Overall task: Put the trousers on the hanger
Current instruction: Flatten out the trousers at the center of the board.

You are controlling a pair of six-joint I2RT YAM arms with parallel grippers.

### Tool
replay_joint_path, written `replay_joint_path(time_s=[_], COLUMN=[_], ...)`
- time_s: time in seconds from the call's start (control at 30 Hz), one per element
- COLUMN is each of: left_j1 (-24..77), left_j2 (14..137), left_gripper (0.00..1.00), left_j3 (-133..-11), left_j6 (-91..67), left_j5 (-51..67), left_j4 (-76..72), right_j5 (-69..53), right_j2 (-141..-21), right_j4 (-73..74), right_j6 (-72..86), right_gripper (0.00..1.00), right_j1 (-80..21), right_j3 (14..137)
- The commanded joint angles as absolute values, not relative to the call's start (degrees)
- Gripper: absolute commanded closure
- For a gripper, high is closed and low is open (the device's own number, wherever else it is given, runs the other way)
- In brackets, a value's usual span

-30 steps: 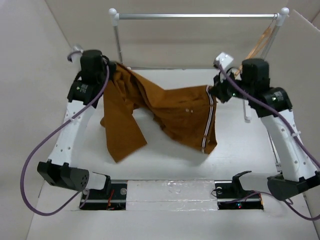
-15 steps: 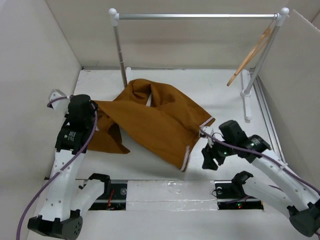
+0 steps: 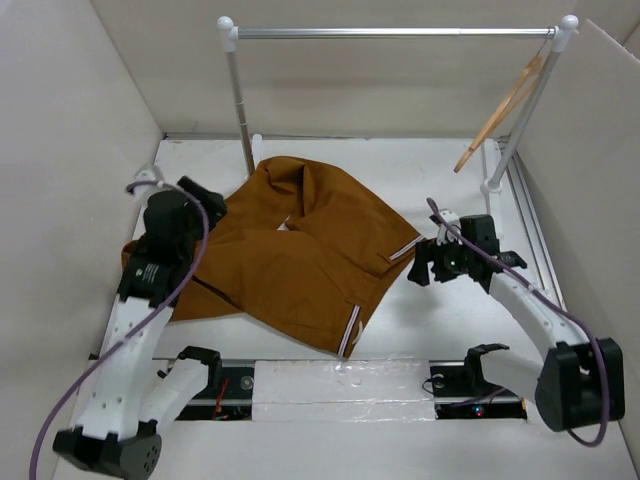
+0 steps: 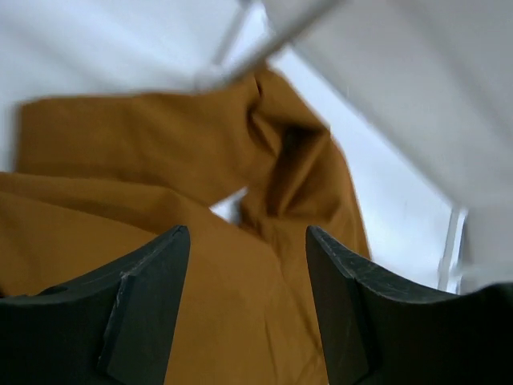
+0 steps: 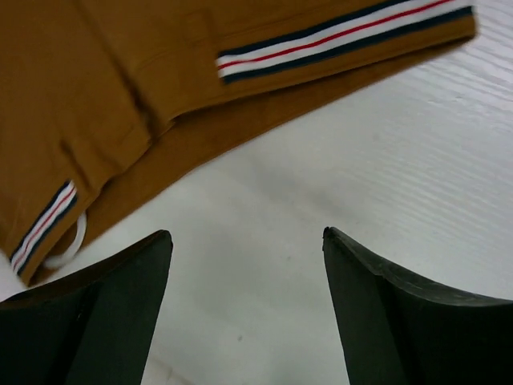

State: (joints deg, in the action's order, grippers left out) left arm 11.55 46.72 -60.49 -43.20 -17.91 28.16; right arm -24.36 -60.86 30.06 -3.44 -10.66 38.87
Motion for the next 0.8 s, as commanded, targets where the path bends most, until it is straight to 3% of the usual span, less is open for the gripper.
replay_joint_path(time_s=[0.0,0.23,0.37,0.43,0.53,0.57,0.63,0.67,0.77], left_j1=[12.13,12.74,27.63,32.15,39.88,41.99,46.48,47.45,50.00], left_j2=[54.82,63.89,71.00,76.27,79.62,80.50,83.31,84.10,87.62], left_gripper=[0.45,0.37,0.28,0.29,0.30,0.30,0.30,0.30,0.30], left_j3=[-56.00,-50.19,-50.44,-50.71,-50.10,-50.62,-50.80,-50.89,-51.24], left_j6=[-32.99,-26.46,-26.19,-27.85,-29.62,-29.62,-29.18,-28.92,-28.48], left_j5=[4.16,17.83,17.48,17.23,16.44,15.30,13.19,13.10,14.50], left_j4=[19.08,17.31,17.66,17.41,15.47,15.99,16.87,16.87,15.48], right_j5=[-24.62,-21.89,-20.75,-19.43,-16.79,-15.31,-13.63,-12.40,-10.90], right_j2=[-64.06,-73.99,-80.23,-83.66,-87.18,-87.54,-86.67,-85.62,-79.03], right_j4=[9.63,-9.99,-21.34,-26.87,-32.33,-32.78,-32.17,-31.21,-25.51], right_j6=[4.72,18.53,26.97,31.19,36.11,36.99,38.67,38.93,36.05], right_gripper=[0.18,0.10,0.05,0.05,0.18,0.39,0.64,0.82,0.98], right_j1=[-7.04,-10.27,-14.40,-14.94,-16.52,-16.52,-16.52,-15.74,-10.56], right_j3=[36.13,30.60,26.99,25.85,23.82,23.56,23.12,22.85,22.50])
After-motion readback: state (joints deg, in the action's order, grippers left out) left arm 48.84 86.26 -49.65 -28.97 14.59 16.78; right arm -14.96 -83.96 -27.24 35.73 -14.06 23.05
